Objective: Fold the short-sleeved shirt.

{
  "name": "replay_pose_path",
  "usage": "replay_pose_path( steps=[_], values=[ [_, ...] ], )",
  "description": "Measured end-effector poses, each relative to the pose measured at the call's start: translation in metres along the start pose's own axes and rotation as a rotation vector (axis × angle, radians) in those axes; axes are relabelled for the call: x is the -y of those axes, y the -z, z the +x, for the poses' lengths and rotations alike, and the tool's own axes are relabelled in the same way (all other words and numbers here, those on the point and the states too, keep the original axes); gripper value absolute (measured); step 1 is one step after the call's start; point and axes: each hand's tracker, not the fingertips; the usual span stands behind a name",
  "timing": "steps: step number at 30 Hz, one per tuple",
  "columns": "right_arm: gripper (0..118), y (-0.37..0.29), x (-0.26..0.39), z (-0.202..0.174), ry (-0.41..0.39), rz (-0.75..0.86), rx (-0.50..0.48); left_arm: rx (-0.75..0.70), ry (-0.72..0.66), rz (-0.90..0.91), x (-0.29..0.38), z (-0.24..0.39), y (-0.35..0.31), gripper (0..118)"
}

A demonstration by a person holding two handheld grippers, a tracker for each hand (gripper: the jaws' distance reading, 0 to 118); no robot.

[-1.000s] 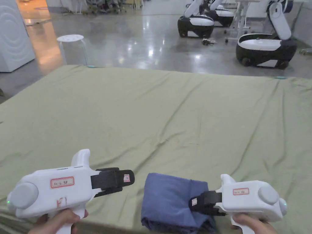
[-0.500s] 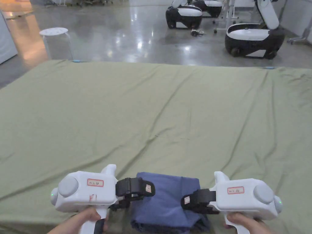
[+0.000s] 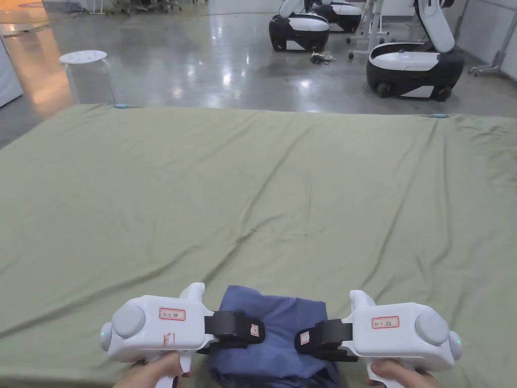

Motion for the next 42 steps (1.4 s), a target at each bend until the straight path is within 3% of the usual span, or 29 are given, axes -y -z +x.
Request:
replay_pose_path(
  steps=[4, 8, 10, 11, 14, 18, 23, 24, 27, 28, 30, 35, 42],
  values=[
    [0, -0.012, 0.001, -0.008, -0.018, 0.039, 0.005, -0.009, 0.001, 0.000, -0.002, 0.004, -0.001, 35],
    [0, -0.069, 0.009, -0.038, -0.116, 0.234, -0.062, -0.032, 0.030, -0.004, -0.004, 0.010, -0.007, 35],
    [0, -0.119, 0.024, -0.067, -0.307, 0.417, 0.046, -0.048, 0.058, -0.003, -0.006, 0.014, -0.012, 35],
    [0, -0.149, 0.041, -0.085, -0.448, 0.572, 0.185, -0.062, 0.074, 0.002, -0.007, 0.018, -0.018, 35],
    [0, -0.203, 0.079, -0.110, -0.670, 0.827, 0.400, -0.108, 0.134, 0.031, -0.014, 0.023, -0.042, 36],
    [0, -0.248, 0.100, -0.110, -0.644, 0.862, 0.348, -0.224, 0.237, -0.008, -0.033, 0.014, -0.098, 36],
    [0, -0.250, 0.108, -0.117, -0.636, 0.851, 0.440, -0.420, 0.207, -0.009, -0.067, -0.037, -0.191, 36],
    [0, -0.246, 0.109, -0.118, -0.637, 0.849, 0.448, -0.547, 0.291, 0.021, -0.080, -0.048, -0.214, 36],
    [0, -0.224, 0.103, -0.121, -0.621, 0.821, 0.491, -0.689, 0.253, 0.024, -0.098, -0.078, -0.267, 36],
    [0, -0.217, 0.101, -0.123, -0.604, 0.814, 0.489, -0.632, 0.102, -0.087, -0.096, -0.090, -0.276, 36],
    [0, -0.201, 0.093, -0.127, -0.589, 0.785, 0.474, -0.738, 0.170, -0.132, -0.112, -0.113, -0.302, 35],
    [0, -0.172, 0.080, -0.144, -0.605, 0.741, 0.485, -0.923, 0.152, -0.164, -0.148, -0.173, -0.354, 35],
    [0, -0.151, 0.068, -0.152, -0.607, 0.699, 0.458, -0.954, 0.121, -0.147, -0.150, -0.207, -0.372, 36]
  ],
)
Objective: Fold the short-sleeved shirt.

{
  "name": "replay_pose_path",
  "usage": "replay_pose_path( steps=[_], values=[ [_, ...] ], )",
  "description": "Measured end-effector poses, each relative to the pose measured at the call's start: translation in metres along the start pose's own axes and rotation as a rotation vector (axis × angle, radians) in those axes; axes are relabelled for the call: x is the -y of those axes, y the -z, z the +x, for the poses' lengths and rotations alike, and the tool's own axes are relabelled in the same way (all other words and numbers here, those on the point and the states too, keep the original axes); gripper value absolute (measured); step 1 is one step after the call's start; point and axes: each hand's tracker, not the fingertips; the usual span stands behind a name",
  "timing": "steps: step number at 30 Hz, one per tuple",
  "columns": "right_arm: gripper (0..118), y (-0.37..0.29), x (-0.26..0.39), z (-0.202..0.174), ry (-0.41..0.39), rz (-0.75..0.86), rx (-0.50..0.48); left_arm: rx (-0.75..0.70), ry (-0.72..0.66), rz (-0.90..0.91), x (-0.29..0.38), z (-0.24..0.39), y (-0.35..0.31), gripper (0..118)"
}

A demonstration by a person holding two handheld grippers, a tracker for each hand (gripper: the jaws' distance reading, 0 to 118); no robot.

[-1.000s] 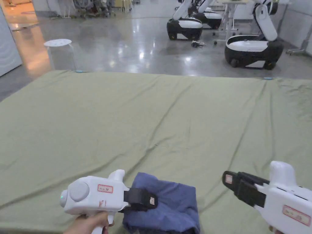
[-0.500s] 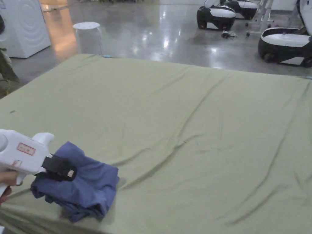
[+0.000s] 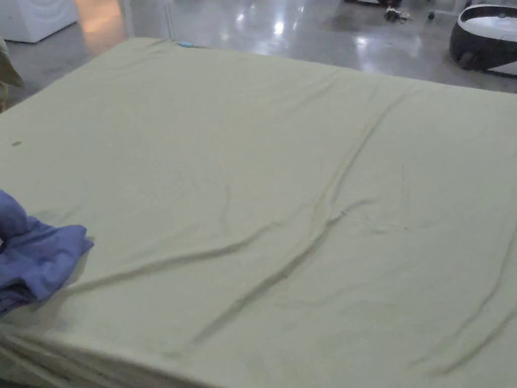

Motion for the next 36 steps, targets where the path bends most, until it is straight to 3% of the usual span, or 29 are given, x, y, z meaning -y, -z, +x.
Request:
replay_pose_path(
  steps=[2, 4, 5, 6, 7, 13, 17, 18, 19, 20, 22, 23, 25, 27, 28, 29, 34, 36],
  values=[
    [0, 0.000, -0.001, -0.005, 0.002, 0.005, -0.018, -0.040, 0.010, 0.045, 0.004, 0.001, 0.005, 40],
    [0, -0.003, -0.001, -0.007, 0.006, 0.002, -0.036, -0.088, -0.020, 0.070, 0.007, 0.001, 0.004, 58],
    [0, -0.005, -0.001, -0.007, 0.014, 0.006, -0.050, -0.120, -0.031, 0.093, 0.011, 0.002, 0.000, 73],
    [0, -0.008, -0.002, -0.006, 0.020, 0.013, -0.058, -0.162, -0.040, 0.128, 0.013, 0.001, -0.008, 95],
    [0, -0.012, -0.002, -0.006, 0.033, 0.017, -0.072, -0.147, -0.065, 0.157, 0.018, 0.000, -0.018, 105],
    [0, -0.037, -0.012, -0.003, 0.100, 0.065, -0.098, 0.014, -0.209, 0.461, 0.057, 0.018, -0.142, 106],
    [0, -0.060, -0.016, 0.002, 0.074, 0.106, -0.099, 0.186, -0.187, 0.681, 0.103, 0.088, -0.223, 105],
    [0, -0.066, -0.019, 0.003, 0.063, 0.118, -0.086, 0.214, -0.169, 0.745, 0.116, 0.112, -0.235, 102],
    [0, -0.072, -0.021, 0.005, 0.052, 0.125, -0.045, 0.238, -0.149, 0.831, 0.131, 0.140, -0.248, 92],
    [0, -0.078, -0.024, 0.006, 0.028, 0.130, 0.002, 0.256, -0.108, 0.909, 0.145, 0.170, -0.258, 72],
    [0, -0.088, -0.030, 0.009, -0.039, 0.140, 0.114, 0.192, -0.076, 1.071, 0.171, 0.232, -0.267, 14],
    [0, -0.092, -0.034, 0.010, -0.069, 0.139, 0.171, 0.134, -0.066, 1.156, 0.183, 0.267, -0.270, 0],
    [0, -0.103, -0.040, 0.013, -0.117, 0.167, 0.242, 0.082, 0.002, 1.303, 0.205, 0.333, -0.276, 0],
    [0, -0.115, -0.045, 0.012, -0.101, 0.192, 0.255, 0.009, 0.089, 1.375, 0.223, 0.391, -0.276, 0],
    [0, -0.123, -0.045, 0.009, -0.103, 0.201, 0.276, -0.019, 0.064, 1.412, 0.234, 0.415, -0.275, 0],
    [0, -0.132, -0.042, 0.003, -0.113, 0.230, 0.315, 0.040, 0.033, 1.452, 0.245, 0.436, -0.272, 0],
    [0, -0.164, -0.016, -0.026, -0.135, 0.314, 0.388, 0.077, 0.159, 1.399, 0.268, 0.502, -0.259, 0],
    [0, -0.168, -0.012, -0.029, -0.161, 0.310, 0.396, 0.019, 0.246, 1.357, 0.270, 0.514, -0.259, 0]
  ],
)
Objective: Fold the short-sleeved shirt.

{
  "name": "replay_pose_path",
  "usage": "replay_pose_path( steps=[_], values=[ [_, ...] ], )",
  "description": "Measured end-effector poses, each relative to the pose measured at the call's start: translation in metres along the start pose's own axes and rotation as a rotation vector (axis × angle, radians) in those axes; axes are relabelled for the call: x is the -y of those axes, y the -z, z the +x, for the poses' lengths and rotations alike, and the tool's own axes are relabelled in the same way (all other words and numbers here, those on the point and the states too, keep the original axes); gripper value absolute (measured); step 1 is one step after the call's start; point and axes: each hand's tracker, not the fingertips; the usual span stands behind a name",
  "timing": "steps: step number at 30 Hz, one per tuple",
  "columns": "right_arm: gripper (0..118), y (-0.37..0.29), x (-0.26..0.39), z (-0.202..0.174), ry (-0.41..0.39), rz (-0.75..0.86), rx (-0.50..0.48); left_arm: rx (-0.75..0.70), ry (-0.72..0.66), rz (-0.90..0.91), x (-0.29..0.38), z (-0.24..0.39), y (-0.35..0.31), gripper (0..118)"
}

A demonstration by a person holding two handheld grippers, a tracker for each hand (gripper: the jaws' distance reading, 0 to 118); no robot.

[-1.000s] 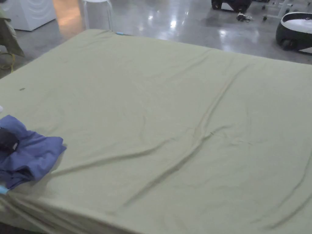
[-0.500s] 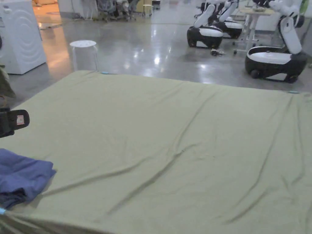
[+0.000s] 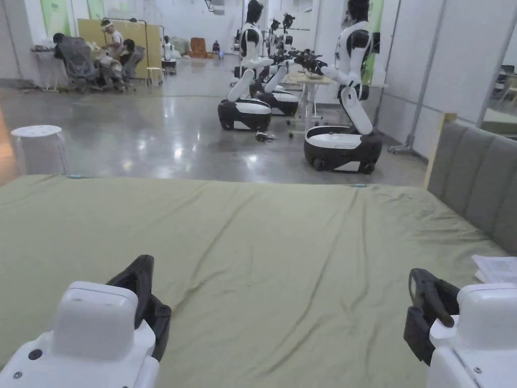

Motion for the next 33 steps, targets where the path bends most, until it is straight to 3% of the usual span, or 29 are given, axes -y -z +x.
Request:
replay_pose_path(
  steps=[11, 33],
  values=[
    [0, -0.012, -0.004, -0.007, 0.020, 0.031, 0.007, -0.043, -0.069, 0.018, -0.004, -0.017, -0.006, 0],
    [0, -0.006, -0.007, -0.006, 0.031, 0.035, 0.010, -0.156, -0.032, -0.005, -0.003, -0.037, -0.009, 0]
  ],
)
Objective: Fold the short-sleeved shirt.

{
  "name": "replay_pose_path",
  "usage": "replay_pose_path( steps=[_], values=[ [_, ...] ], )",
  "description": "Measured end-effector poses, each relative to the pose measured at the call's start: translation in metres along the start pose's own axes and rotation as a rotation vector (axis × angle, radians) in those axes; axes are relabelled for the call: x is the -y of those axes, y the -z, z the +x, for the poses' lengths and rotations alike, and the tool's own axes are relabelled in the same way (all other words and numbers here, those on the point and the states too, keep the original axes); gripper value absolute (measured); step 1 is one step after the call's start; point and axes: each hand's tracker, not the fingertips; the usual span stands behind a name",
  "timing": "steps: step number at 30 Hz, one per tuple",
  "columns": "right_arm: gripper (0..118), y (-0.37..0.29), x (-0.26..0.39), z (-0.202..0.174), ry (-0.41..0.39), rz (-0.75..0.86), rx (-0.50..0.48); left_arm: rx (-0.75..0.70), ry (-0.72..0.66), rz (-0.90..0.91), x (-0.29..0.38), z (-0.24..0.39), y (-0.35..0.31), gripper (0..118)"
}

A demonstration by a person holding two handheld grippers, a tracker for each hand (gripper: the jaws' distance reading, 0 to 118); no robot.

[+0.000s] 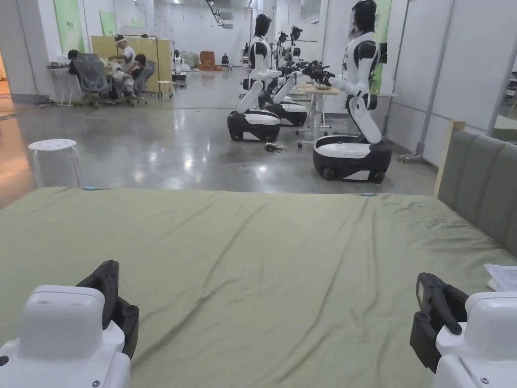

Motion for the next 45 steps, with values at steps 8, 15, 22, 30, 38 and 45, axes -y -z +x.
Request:
replay_pose_path(
  steps=[8, 15, 22, 30, 38, 45],
  values=[
    [0, 0.000, -0.001, 0.002, 0.007, 0.006, 0.005, -0.002, -0.009, -0.003, 0.000, -0.002, 0.001, 0],
    [112, 0.014, -0.004, 0.000, -0.004, -0.014, -0.005, 0.030, -0.044, -0.037, 0.004, -0.004, 0.004, 116],
    [118, 0.004, 0.003, -0.006, 0.001, -0.017, -0.020, 0.055, 0.017, 0.010, 0.006, 0.011, 0.006, 118],
    [118, 0.000, 0.001, -0.005, 0.008, 0.010, -0.017, 0.049, -0.093, -0.029, -0.009, 0.015, 0.002, 118],
    [118, -0.001, 0.006, -0.007, -0.009, 0.000, -0.011, 0.083, -0.159, 0.009, -0.026, 0.014, -0.022, 118],
    [118, -0.003, 0.006, -0.006, -0.006, -0.004, -0.020, 0.079, -0.127, 0.011, -0.038, 0.020, -0.038, 117]
  ],
)
